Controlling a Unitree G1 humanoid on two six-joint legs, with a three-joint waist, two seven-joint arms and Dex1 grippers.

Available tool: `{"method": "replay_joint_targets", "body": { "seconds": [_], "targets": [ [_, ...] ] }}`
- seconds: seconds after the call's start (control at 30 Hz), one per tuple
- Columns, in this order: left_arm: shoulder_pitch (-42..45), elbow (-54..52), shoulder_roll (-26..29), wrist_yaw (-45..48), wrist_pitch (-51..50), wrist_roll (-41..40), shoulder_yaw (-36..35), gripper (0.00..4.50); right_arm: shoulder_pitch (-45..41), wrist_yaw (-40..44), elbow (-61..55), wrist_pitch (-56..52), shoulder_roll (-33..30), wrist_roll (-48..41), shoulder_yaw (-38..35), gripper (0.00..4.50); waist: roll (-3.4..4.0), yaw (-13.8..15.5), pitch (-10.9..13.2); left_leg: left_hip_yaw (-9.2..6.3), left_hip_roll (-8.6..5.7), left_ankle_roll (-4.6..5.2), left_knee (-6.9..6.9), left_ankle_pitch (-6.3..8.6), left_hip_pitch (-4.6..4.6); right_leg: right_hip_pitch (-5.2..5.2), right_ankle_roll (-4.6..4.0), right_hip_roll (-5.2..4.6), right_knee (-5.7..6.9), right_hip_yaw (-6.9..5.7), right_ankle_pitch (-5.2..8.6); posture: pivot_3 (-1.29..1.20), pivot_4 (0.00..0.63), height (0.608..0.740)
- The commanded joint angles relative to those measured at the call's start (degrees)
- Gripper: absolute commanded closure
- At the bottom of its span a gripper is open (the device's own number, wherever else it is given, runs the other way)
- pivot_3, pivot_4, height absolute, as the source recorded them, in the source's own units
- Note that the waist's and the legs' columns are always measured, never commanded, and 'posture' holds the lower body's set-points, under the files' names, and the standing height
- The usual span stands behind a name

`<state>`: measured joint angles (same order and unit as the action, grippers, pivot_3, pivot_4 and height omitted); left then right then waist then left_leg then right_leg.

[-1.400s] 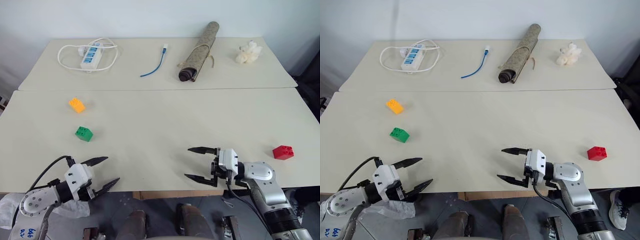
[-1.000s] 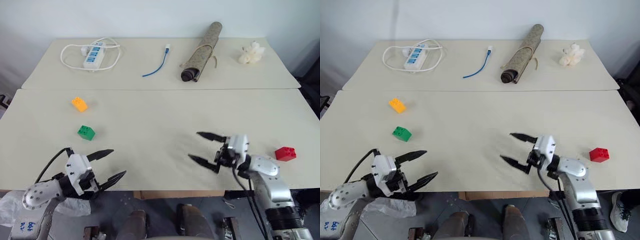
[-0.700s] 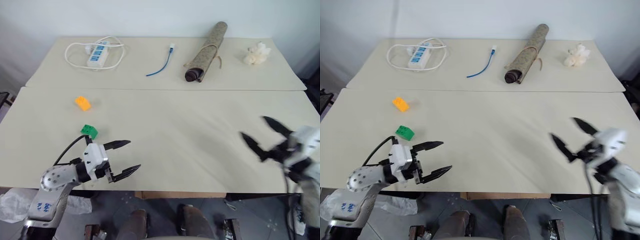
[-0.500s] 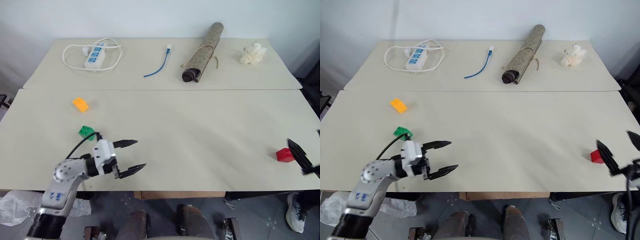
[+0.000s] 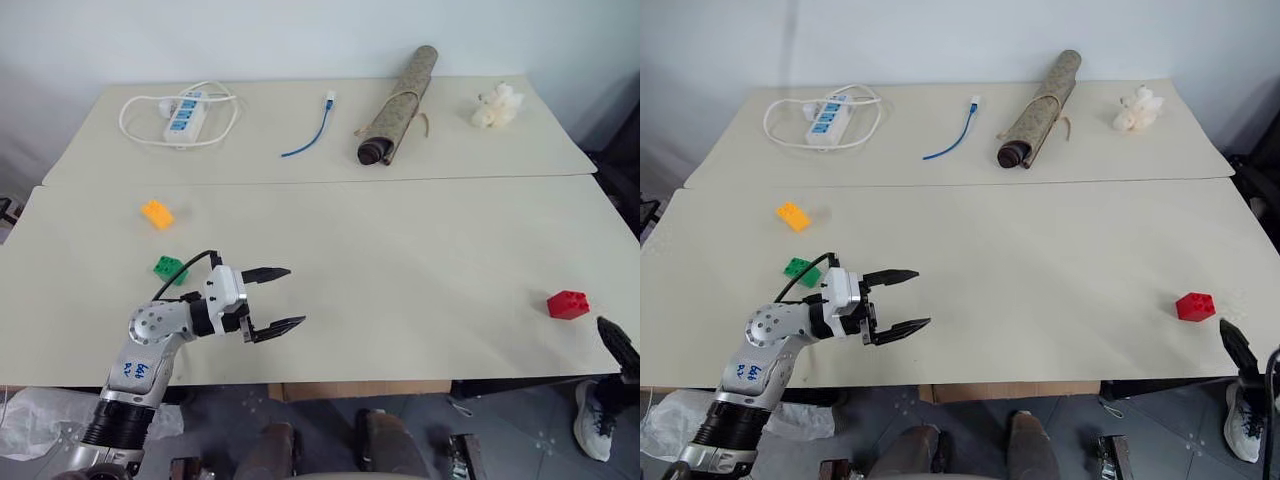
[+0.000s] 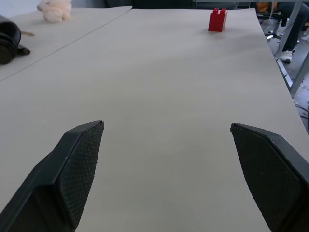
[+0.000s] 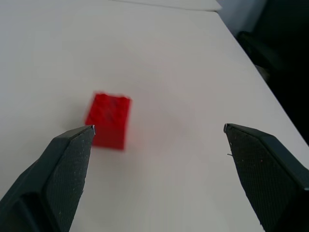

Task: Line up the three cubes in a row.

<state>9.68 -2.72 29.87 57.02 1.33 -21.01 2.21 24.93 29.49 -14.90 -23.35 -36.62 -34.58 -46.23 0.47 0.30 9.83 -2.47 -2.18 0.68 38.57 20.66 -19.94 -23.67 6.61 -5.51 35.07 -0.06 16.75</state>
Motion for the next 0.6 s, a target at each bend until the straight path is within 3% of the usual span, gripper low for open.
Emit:
{"method": "replay_joint_targets", "body": {
  "seconds": [0.03, 0.47, 0.6],
  "targets": [
    [-0.8, -1.5, 0.2, 0.4, 0.7, -0.1, -0.5, 0.03, -2.2, -1.4, -1.0, -4.9, -1.9, -0.4, 1.9, 0.0, -0.01, 0.3, 0.0, -0.02, 0.0, -0.16, 0.0, -0.09, -0.04, 0.0, 0.0, 0.0, -0.06, -0.02, 0.0, 0.0, 0.15, 0.74],
    [-5.0, -5.5, 1.9, 0.1, -1.3, -0.5, -1.5, 0.03, -11.8, -0.9, 11.7, -3.5, -2.6, 7.7, 8.2, 0.0, -0.01, 1.0, 0.0, -0.05, -0.06, -0.11, 0.04, -0.07, -0.19, -0.04, 0.03, -0.03, -0.21, -0.12, -0.02, 0.0, 0.15, 0.74],
    [-5.0, -5.4, 2.1, -0.1, -1.3, -0.5, -1.6, 0.0, -13.0, 0.3, 12.2, -2.4, -2.1, 7.5, 9.2, 1.23, -0.01, 0.9, 0.0, -0.04, -0.05, -0.11, 0.04, -0.08, -0.18, -0.04, 0.03, -0.02, -0.19, -0.12, -0.02, 0.0, 0.15, 0.74]
  ]
}}
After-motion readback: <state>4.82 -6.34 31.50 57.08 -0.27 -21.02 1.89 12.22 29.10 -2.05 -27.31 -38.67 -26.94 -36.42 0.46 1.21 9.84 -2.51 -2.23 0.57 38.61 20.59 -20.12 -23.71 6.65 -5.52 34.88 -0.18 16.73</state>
